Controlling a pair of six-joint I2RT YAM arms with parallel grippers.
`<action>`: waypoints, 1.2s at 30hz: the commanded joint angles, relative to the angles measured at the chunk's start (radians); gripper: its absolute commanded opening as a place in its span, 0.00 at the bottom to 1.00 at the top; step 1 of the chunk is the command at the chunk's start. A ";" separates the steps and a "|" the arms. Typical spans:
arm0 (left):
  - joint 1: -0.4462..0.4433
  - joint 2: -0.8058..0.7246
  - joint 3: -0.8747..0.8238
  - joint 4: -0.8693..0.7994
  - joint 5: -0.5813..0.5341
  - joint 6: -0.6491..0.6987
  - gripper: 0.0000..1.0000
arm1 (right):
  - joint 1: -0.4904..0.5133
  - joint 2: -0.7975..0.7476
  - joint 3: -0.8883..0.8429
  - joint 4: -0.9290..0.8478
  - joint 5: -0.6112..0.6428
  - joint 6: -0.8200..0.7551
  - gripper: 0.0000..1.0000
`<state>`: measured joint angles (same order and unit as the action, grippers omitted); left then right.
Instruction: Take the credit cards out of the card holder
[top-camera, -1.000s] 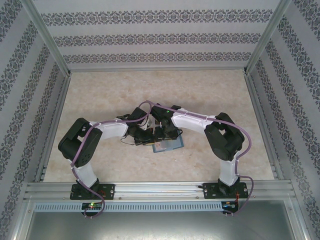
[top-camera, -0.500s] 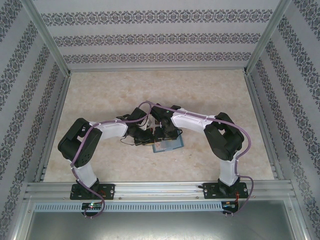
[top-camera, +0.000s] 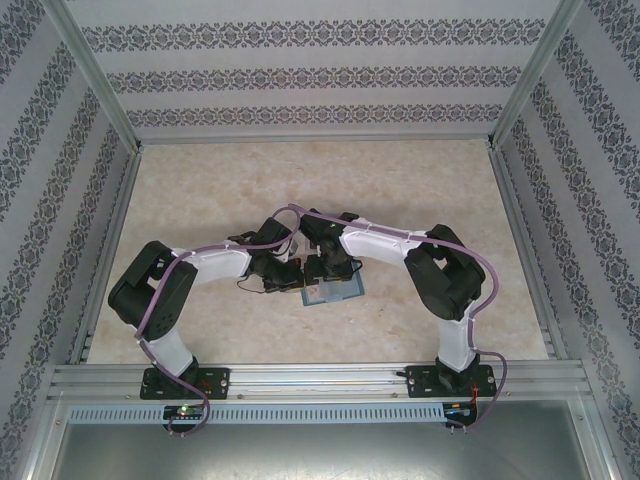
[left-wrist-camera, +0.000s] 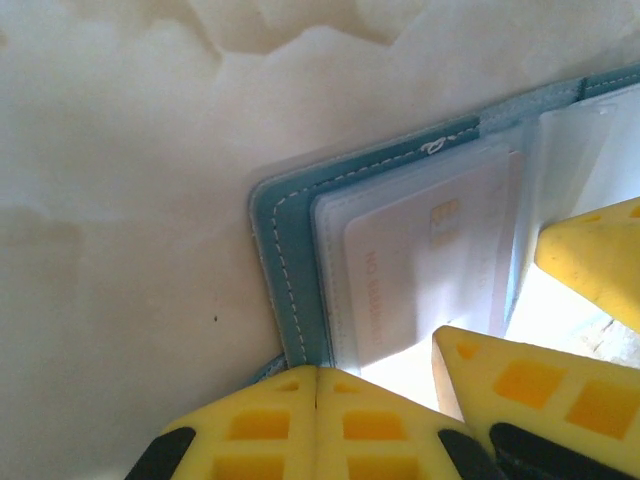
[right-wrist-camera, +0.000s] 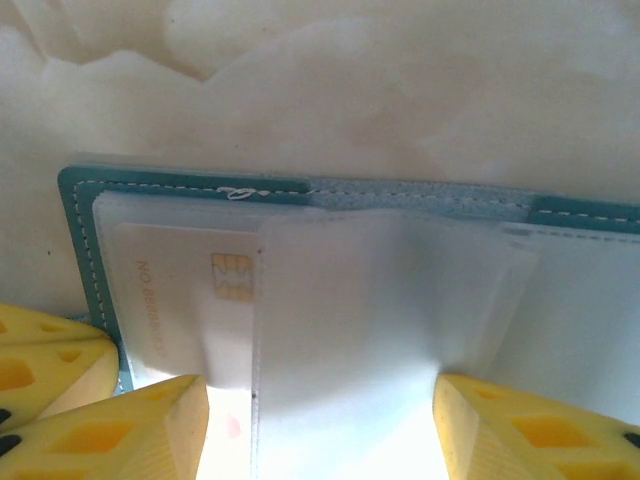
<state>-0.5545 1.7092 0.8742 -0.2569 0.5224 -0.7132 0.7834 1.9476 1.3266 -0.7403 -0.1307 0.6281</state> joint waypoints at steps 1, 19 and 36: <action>0.011 -0.022 -0.006 -0.009 -0.015 -0.005 0.00 | 0.013 0.027 -0.019 -0.020 0.028 -0.011 0.65; 0.022 -0.010 -0.001 -0.012 -0.007 0.001 0.00 | 0.000 -0.014 -0.022 -0.029 0.034 0.001 0.36; 0.025 -0.009 0.049 -0.056 0.000 0.020 0.00 | -0.028 -0.103 -0.034 -0.057 0.036 -0.012 0.16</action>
<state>-0.5407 1.7092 0.8921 -0.2729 0.5224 -0.7124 0.7673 1.8889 1.3060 -0.7670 -0.0975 0.6201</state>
